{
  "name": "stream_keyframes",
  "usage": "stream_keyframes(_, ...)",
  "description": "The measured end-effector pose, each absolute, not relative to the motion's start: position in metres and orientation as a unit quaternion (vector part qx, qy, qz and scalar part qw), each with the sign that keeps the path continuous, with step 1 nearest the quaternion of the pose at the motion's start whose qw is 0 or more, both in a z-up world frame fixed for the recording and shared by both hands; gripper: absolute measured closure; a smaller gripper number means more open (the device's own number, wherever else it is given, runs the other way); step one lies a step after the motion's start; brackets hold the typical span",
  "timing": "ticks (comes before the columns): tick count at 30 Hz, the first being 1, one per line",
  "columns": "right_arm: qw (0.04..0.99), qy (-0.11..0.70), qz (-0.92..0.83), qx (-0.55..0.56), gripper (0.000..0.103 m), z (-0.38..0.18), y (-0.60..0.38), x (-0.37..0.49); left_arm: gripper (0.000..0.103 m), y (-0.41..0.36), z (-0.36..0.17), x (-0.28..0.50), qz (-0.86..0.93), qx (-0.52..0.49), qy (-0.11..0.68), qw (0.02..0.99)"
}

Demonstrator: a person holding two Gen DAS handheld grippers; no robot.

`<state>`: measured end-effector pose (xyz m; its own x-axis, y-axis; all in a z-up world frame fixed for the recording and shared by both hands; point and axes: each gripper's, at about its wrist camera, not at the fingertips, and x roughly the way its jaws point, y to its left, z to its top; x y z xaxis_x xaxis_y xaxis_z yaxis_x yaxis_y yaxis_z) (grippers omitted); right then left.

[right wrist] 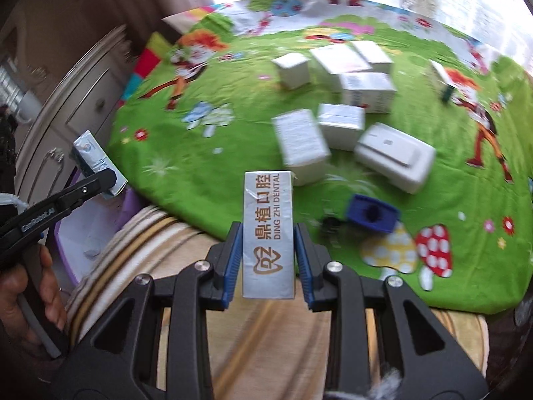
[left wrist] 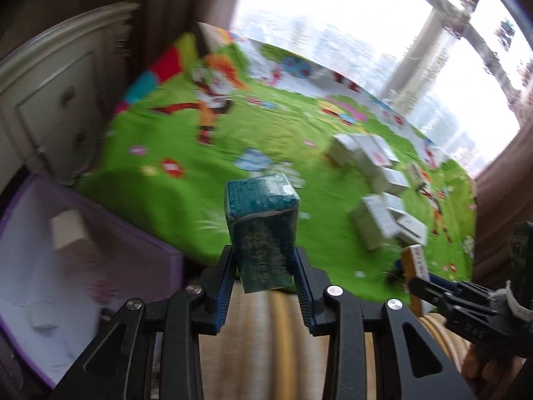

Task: Organize rigid objects
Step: 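Carry both boxes to the purple storage box while both tools open to drop them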

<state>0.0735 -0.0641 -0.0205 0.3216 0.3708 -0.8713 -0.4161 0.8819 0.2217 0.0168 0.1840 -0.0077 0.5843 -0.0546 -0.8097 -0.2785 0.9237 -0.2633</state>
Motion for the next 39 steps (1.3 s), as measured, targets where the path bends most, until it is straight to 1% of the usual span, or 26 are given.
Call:
stream_keyframes(9,0.786,0.525,0.319,-0.063,0.067,-0.008,0.023,0.055,0.067,0.257,-0.010,-0.018,0.155,-0.187,0.441,0.864)
stream_keyframes(13,0.772,0.525,0.348,-0.086,0.067,-0.010,0.064,0.044,0.067,0.277,-0.015,-0.030,0.180,-0.192,0.445,0.856)
stream_keyframes(22,0.745,0.523,0.391,-0.136,0.067,-0.027,0.141,0.022,0.067,0.302,-0.026,-0.045,0.217,-0.200,0.451,0.843)
stream_keyframes(30,0.728,0.502,0.437,-0.165,0.067,-0.037,0.186,0.004,0.067,0.313,-0.028,-0.051,0.249,-0.203,0.450,0.833)
stream_keyframes(31,0.726,0.502,0.440,-0.166,0.067,-0.038,0.189,0.003,0.064,0.316,-0.029,-0.052,0.254,-0.206,0.452,0.830)
stream_keyframes(32,0.723,0.504,0.443,-0.166,0.066,-0.040,0.191,0.002,0.058,0.319,-0.031,-0.053,0.261,-0.208,0.455,0.826)
stream_keyframes(33,0.719,0.506,0.446,-0.165,0.060,-0.041,0.192,0.002,0.055,0.320,-0.032,-0.053,0.264,-0.210,0.456,0.824)
stream_keyframes(34,0.716,0.509,0.448,-0.164,0.048,-0.042,0.191,0.002,0.048,0.322,-0.033,-0.054,0.267,-0.213,0.456,0.822)
stream_keyframes(35,0.715,0.511,0.450,-0.160,0.038,-0.042,0.189,0.002,0.043,0.322,-0.033,-0.054,0.269,-0.215,0.456,0.821)
stream_keyframes(37,0.717,0.509,0.451,-0.154,0.034,-0.041,0.185,0.003,0.042,0.322,-0.033,-0.054,0.268,-0.219,0.454,0.821)
stream_keyframes(39,0.720,0.505,0.450,-0.153,0.034,-0.038,0.182,0.004,0.042,0.320,-0.032,-0.052,0.262,-0.219,0.453,0.824)
